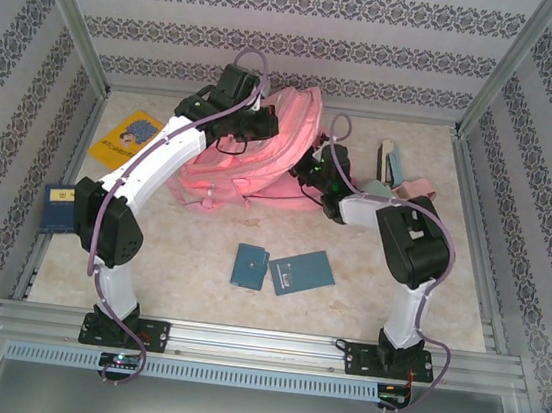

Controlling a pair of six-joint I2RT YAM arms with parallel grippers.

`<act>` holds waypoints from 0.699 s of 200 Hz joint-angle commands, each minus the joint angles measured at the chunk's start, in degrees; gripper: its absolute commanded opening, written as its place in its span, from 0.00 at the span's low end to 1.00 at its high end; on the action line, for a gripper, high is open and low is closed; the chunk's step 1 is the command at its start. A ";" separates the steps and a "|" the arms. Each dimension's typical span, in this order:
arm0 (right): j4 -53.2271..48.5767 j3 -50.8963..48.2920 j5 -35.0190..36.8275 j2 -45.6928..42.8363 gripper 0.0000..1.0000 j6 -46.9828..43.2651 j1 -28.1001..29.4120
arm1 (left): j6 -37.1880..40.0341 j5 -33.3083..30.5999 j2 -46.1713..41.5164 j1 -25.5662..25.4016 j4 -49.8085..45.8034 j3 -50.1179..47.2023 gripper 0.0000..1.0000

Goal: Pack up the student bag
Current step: Place the book in the student bag.

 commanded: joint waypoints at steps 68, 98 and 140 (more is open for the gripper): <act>-3.07 17.00 -1.40 14.61 0.00 0.53 5.43 | -1.49 4.40 0.09 0.18 5.63 4.85 0.00; -11.65 21.56 -2.22 17.33 0.00 -1.57 6.66 | -1.73 4.71 0.26 0.22 5.97 4.73 0.00; -16.32 22.12 -4.45 17.46 0.30 -2.74 5.67 | -1.23 4.29 0.27 0.23 5.87 4.10 0.00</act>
